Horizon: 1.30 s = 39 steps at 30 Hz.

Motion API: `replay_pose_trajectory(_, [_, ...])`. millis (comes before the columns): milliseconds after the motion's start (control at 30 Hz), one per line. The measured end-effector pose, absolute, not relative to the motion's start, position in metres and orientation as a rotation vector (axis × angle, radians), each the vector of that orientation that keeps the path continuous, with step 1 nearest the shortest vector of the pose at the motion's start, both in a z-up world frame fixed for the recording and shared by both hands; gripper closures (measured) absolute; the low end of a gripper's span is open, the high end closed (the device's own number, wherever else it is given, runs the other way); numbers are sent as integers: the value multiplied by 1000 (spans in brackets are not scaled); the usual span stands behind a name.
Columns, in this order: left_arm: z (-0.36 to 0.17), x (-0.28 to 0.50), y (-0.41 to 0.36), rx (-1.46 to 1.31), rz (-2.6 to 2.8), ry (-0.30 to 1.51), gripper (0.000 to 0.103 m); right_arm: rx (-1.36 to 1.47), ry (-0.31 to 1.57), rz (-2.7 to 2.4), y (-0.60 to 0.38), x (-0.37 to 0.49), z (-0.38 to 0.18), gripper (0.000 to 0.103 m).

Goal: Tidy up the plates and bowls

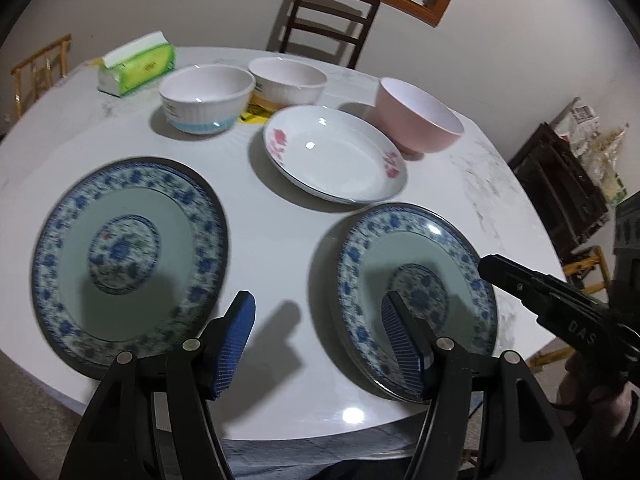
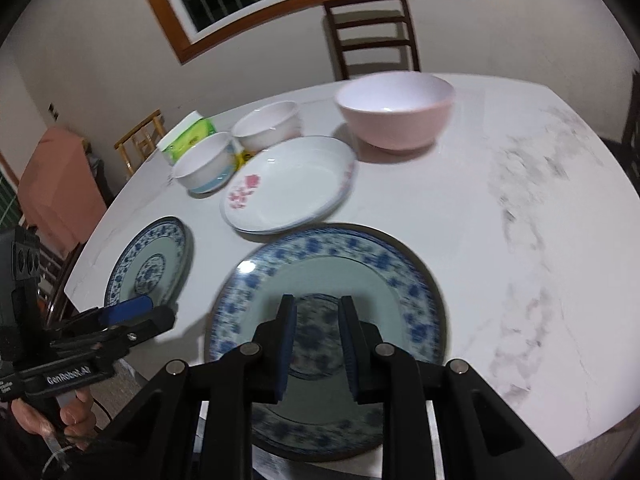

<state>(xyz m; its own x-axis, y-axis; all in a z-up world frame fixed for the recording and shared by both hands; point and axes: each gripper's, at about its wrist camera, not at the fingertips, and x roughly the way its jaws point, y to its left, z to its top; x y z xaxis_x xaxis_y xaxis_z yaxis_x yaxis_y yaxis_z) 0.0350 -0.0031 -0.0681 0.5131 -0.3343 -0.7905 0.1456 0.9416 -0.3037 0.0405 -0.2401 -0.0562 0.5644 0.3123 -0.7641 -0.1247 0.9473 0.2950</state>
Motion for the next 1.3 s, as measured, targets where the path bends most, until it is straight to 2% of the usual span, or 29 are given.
replay_pose_trajectory(433, [-91, 48, -12, -285, -379, 1077, 41, 387, 1015, 241, -315, 43, -88, 81])
replay_pose_trajectory(1033, [-113, 63, -18, -303, -408, 1152, 43, 474, 1064, 336, -329, 54, -123, 79])
replay_pose_trajectory(1200, [-113, 63, -23, -292, -415, 1153, 46, 477, 1062, 351, -326, 56, -125, 80])
replay_pose_trajectory(1300, [-112, 64, -24, -289, -421, 1153, 51, 479, 1066, 370, -322, 57, -126, 81])
